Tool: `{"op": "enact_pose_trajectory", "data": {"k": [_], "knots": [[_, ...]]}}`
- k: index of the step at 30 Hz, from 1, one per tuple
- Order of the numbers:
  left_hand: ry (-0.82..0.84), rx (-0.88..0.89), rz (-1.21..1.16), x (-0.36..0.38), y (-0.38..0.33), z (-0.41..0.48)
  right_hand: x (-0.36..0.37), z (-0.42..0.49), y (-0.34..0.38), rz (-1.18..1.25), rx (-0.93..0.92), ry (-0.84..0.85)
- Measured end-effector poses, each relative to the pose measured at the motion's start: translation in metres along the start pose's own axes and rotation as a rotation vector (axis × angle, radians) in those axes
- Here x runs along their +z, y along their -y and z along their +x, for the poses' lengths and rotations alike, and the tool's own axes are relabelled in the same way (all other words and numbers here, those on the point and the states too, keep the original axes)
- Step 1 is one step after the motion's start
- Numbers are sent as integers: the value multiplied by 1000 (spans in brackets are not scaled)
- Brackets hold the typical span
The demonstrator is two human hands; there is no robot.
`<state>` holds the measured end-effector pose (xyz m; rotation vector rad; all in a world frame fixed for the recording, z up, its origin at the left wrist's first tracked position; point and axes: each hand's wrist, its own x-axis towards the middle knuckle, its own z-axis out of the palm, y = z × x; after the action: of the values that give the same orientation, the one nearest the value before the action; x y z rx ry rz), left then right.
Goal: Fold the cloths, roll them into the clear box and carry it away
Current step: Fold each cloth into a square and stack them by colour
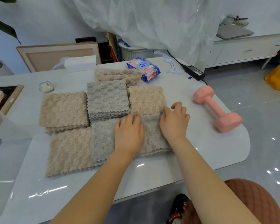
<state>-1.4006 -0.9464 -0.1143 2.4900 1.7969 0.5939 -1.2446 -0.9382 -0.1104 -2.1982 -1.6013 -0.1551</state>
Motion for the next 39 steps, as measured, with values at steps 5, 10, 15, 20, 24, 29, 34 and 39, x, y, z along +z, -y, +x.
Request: {"op": "enact_pose_trajectory", "data": {"k": [5,10,15,20,24,29,34,39], "knots": [[-277,-35,7,-25,39,57,-9,52,41,186,-141,43],[226,-192,106,-21,80,105,11,113,88,410,-226,163],[285,-214,110,4,98,97,46,163,120,518,-42,334],[297,-218,113,6,99,94,74,180,121,438,156,553],[321,-217,115,9,98,97,71,171,132,572,106,374],[370,-235,2,1,102,102,7,160,147,1370,299,465],[130,-467,-1342,-50,98,111,-61,140,133,1732,238,587],[185,-473,-2010,-99,79,98,-83,80,94,1427,4,654]]}}
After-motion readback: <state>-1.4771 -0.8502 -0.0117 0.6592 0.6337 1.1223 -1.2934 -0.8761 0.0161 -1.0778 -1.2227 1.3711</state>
